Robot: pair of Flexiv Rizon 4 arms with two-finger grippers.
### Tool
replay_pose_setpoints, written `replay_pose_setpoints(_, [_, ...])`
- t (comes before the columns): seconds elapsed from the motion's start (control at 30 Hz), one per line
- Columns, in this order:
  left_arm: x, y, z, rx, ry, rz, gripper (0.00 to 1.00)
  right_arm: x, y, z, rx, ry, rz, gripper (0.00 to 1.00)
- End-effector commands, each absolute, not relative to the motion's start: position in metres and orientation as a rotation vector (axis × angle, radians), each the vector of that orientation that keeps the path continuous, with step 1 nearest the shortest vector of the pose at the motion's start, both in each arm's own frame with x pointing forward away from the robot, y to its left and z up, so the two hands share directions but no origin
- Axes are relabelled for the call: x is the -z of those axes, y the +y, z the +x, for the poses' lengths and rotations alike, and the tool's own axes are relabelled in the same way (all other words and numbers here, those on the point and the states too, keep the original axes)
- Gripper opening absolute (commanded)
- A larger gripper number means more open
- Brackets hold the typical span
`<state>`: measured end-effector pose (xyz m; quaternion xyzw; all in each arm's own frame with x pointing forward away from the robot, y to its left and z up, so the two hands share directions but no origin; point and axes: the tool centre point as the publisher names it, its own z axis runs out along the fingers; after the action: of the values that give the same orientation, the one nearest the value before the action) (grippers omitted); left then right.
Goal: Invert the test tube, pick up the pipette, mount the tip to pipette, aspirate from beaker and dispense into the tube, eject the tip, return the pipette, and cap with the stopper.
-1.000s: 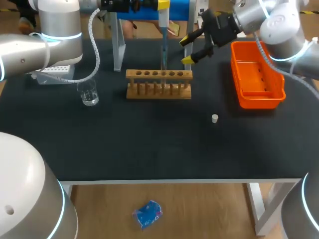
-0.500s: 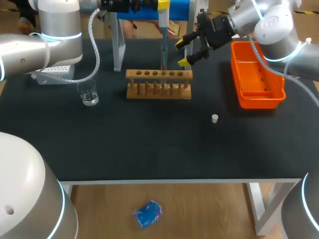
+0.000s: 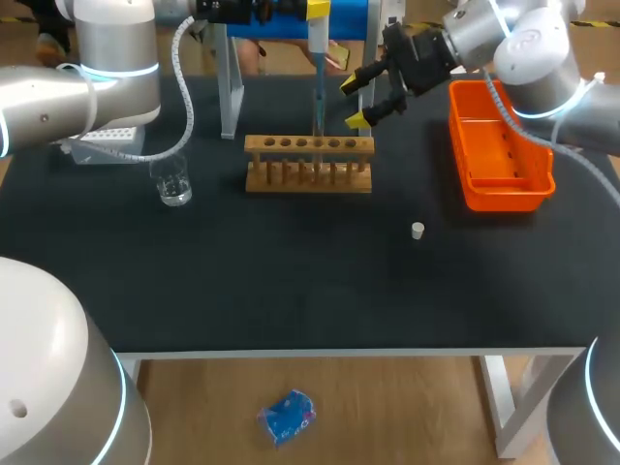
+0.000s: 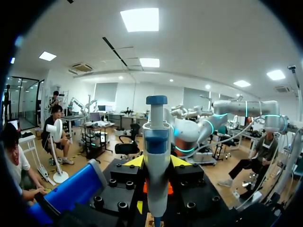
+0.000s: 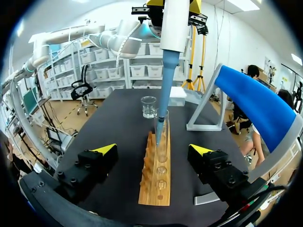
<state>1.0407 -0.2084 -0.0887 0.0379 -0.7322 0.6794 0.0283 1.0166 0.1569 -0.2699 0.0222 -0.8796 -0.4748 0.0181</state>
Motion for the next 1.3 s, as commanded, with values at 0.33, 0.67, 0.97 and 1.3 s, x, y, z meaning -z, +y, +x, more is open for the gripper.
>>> replay_pose_setpoints(0.33, [0.079,-0.208,1.041,-2.103,-2.286,0.071,0.0,0.27,0.157,1.018,1.472,-2.732,0.071,1.0])
replay_pose_setpoints(0.67, [0.072,-0.208,1.039,-2.096,-2.312,0.039,0.0,0.27,0.157,1.018,1.472,-2.732,0.071,1.0])
replay_pose_setpoints(0.97, [0.068,-0.208,1.041,-2.1,-2.335,0.019,0.0,0.27,0.157,1.018,1.472,-2.732,0.071,1.0])
replay_pose_setpoints(1.3, [0.061,-0.208,1.039,-2.093,-2.348,0.007,0.0,0.27,0.157,1.018,1.472,-2.732,0.071,1.0])
